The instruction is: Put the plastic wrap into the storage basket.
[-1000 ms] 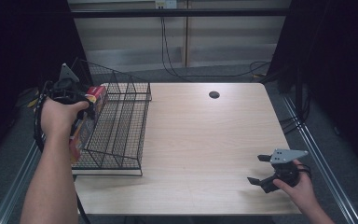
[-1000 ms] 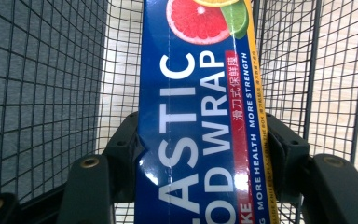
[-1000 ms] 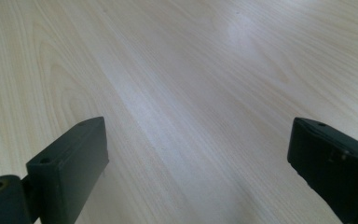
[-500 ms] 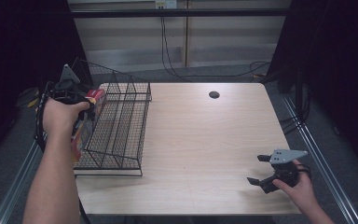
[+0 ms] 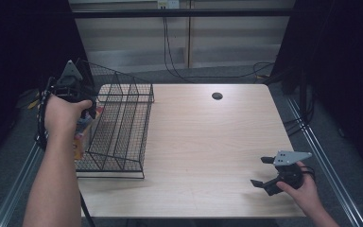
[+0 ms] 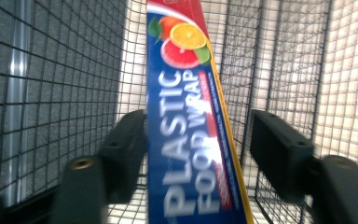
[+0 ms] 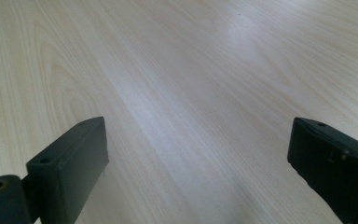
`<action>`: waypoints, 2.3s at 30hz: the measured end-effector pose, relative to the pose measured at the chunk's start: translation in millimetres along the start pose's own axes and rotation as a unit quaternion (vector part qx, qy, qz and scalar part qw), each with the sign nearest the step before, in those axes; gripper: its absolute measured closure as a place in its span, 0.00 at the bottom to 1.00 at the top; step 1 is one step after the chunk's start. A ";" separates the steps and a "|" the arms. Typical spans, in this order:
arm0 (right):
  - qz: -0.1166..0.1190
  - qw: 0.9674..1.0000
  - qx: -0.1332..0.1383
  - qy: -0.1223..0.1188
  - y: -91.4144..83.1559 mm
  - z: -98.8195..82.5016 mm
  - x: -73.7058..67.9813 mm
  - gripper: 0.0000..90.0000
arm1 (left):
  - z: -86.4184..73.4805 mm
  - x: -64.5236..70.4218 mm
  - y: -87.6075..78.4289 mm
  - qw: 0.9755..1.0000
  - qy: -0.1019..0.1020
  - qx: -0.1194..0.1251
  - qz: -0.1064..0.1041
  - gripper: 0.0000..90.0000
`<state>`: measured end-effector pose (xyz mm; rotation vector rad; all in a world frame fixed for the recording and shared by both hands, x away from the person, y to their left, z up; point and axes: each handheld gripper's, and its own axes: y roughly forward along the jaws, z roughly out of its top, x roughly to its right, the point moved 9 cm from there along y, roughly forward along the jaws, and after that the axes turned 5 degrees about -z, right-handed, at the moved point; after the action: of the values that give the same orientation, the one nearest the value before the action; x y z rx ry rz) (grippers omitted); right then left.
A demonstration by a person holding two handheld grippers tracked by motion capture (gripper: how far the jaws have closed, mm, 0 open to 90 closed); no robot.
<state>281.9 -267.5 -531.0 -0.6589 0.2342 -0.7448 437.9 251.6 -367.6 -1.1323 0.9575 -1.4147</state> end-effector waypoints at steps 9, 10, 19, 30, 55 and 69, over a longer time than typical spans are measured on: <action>0.000 1.000 0.003 -0.002 1.5 3.4 -0.3 0.05 | 2.2 5.8 -7.4 0.999 0.018 0.025 -0.011 0.33; 0.001 1.000 0.002 -0.001 2.1 3.6 -0.4 0.05 | 2.9 8.0 -9.3 0.999 0.016 0.030 -0.011 0.33; 0.003 1.000 0.005 -0.005 4.4 6.9 -0.9 0.05 | 6.5 35.7 -19.9 0.995 0.053 0.066 -0.057 0.29; 0.006 1.000 0.005 -0.007 4.6 7.6 -1.4 0.05 | 5.2 76.5 -19.3 0.988 0.099 0.081 -0.084 0.24; 0.012 1.000 0.002 -0.010 5.5 7.1 -2.7 0.05 | -2.4 126.5 12.2 0.978 0.148 0.079 -0.126 0.20; 0.011 1.000 0.003 -0.010 5.0 7.3 -2.3 0.05 | -9.3 143.1 27.3 0.971 0.175 0.075 -0.147 0.18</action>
<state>286.1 -259.7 -528.6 -0.6575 0.2198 -0.7169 433.2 105.9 -375.7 -0.9566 0.9295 -1.9418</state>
